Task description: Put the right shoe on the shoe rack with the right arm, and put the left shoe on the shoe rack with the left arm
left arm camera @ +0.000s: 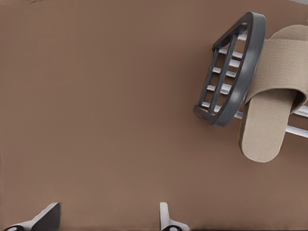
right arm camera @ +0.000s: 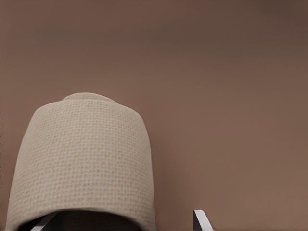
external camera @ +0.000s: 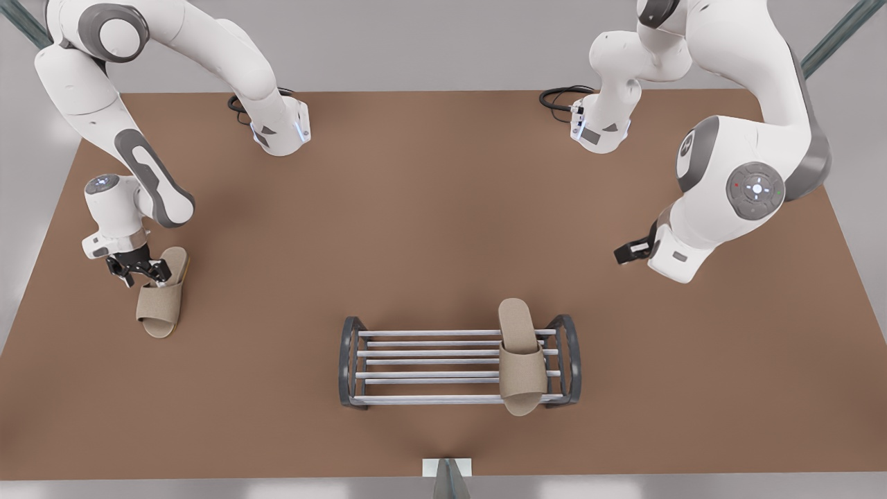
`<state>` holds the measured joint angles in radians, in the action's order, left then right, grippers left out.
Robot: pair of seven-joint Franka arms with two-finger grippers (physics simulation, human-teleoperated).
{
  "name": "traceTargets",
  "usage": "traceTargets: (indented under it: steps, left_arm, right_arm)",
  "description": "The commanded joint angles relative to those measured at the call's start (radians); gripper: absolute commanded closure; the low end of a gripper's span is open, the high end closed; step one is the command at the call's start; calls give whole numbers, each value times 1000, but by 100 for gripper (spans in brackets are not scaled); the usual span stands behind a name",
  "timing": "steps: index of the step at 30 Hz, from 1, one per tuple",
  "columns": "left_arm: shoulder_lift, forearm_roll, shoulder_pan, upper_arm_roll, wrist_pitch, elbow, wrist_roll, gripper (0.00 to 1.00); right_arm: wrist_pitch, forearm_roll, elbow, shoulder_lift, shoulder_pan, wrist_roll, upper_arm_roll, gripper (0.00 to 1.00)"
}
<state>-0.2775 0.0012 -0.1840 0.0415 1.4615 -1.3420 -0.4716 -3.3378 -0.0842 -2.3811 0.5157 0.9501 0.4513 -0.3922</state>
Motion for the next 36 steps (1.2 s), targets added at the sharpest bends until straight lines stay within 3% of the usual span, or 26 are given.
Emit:
traceTargets:
  steps: [1, 21, 22, 23, 24, 32, 36]
  left_arm:
    - [1, -3, 0, -2, -26, 0, 496, 0]
    - [-3, 5, 5, -5, -20, 0, 495, 0]
    - [-3, 5, 5, -5, -20, -2, 493, 0]
    - [-3, 5, 5, -5, -20, 0, 493, 0]
    - [-3, 5, 5, -5, -20, -2, 493, 0]
    - [-3, 5, 5, -5, -23, -2, 493, 0]
    - [4, 5, 5, -5, -27, 3, 493, 0]
  right_arm:
    - [1, 0, 0, -2, -1, -5, -2, 0]
    - [1, 12, 39, 21, -39, -76, -7, 0]
    - [1, 12, 39, 21, -39, -79, -8, 6]
    - [1, 14, 39, 21, -39, -98, -8, 39]
    - [3, 14, 39, 21, -40, -111, -7, 58]
    - [11, 12, 36, -8, -28, -175, -16, 79]
    - [261, 12, 26, -163, -17, -278, -68, 79]
